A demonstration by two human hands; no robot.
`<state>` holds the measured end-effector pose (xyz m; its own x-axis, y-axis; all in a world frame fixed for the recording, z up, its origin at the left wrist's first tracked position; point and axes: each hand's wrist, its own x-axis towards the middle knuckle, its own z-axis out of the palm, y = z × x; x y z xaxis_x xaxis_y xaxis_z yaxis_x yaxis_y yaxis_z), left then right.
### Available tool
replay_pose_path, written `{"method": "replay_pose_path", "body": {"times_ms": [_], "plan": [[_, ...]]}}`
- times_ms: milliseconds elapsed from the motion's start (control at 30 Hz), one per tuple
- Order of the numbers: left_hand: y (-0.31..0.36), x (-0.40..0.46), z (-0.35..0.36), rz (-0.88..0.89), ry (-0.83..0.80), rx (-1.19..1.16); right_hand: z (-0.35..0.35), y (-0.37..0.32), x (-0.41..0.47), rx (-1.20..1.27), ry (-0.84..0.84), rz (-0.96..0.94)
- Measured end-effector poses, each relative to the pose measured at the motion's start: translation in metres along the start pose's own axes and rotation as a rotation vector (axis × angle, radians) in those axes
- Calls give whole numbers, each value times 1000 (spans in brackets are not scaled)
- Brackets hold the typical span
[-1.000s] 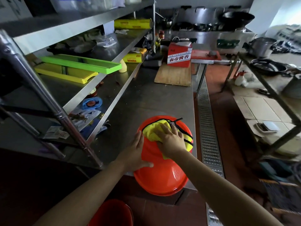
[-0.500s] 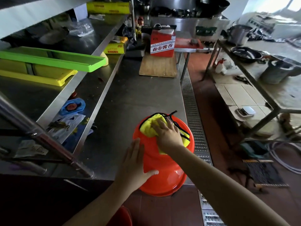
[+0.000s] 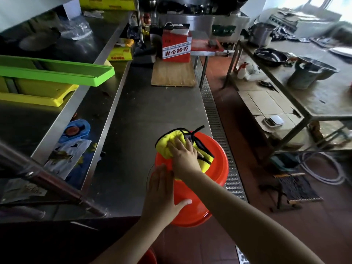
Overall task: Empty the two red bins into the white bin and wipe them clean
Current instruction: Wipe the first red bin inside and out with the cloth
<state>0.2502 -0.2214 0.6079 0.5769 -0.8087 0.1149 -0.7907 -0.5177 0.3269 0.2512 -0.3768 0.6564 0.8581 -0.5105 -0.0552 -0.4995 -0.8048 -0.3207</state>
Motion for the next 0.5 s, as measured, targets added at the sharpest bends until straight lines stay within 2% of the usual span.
{"method": "replay_pose_path", "body": {"times_ms": [67,200,300,500], "plan": [[-3,1,1,28,8,42,-10,20,-1,-68,-13,2],[-5,1,3,55,18,74,-40,69,-7,-196,28,199],[-3,4,1,64,15,44,-37,60,-9,-162,19,221],[-3,-1,-2,12,-13,12,-1,4,-15,15,-42,-89]]}}
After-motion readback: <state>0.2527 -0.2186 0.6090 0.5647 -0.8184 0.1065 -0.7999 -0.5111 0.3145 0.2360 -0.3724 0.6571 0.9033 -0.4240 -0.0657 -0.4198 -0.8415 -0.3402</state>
